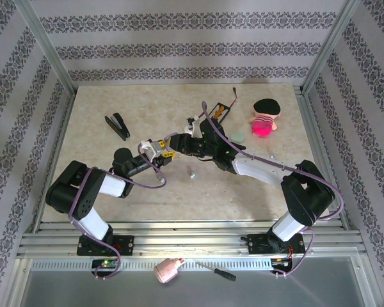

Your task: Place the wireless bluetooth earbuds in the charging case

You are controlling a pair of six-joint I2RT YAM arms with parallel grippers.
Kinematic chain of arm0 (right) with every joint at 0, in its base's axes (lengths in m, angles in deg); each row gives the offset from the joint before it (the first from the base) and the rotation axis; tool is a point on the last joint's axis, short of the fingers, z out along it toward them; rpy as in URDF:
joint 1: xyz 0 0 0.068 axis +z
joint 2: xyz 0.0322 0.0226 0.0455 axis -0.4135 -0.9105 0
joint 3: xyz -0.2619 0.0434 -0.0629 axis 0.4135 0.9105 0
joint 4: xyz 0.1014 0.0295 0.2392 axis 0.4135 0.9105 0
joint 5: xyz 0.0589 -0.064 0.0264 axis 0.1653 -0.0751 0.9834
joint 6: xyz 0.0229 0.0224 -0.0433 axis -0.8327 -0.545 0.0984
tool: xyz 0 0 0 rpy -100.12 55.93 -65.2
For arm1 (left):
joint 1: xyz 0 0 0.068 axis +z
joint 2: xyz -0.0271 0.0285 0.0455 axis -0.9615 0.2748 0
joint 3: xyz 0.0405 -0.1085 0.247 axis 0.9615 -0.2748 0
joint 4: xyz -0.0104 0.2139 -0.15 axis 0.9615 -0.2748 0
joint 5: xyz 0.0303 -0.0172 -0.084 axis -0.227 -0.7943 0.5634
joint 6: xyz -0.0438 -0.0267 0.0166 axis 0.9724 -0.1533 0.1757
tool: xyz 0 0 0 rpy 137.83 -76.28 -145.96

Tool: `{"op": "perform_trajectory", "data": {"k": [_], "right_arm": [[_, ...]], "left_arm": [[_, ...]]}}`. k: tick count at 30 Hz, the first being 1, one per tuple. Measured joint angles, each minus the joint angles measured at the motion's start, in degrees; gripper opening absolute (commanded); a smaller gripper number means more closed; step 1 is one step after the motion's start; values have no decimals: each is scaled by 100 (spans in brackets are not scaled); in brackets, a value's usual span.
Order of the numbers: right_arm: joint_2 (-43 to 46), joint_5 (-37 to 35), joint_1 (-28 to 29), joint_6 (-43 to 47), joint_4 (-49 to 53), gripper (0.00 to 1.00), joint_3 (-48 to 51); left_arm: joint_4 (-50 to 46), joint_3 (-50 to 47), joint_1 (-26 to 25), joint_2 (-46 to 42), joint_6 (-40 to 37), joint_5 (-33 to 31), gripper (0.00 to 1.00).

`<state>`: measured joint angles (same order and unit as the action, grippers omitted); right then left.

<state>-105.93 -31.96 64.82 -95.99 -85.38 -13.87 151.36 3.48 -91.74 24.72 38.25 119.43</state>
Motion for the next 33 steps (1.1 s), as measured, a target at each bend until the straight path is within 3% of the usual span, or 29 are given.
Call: {"op": "perform_trajectory", "data": {"k": [4,14,21,25,33], "right_arm": [[20,-26,0,57,2,37,0],[487,-293,-15,407,293,60,195],[1316,-533,-125,866,623,65,719],[2039,-754,-494,1121,973,65,1049],[2955,-1488,-1937,1585,2334,64,1486]], "left_arm": [[-15,0,0,2,2,0,15],[59,57,-35,4,2,-17,14],[76,57,-35,4,-22,-15,14],[70,57,-35,4,-118,-17,15],[52,57,-35,-2,-197,-11,14]]}}
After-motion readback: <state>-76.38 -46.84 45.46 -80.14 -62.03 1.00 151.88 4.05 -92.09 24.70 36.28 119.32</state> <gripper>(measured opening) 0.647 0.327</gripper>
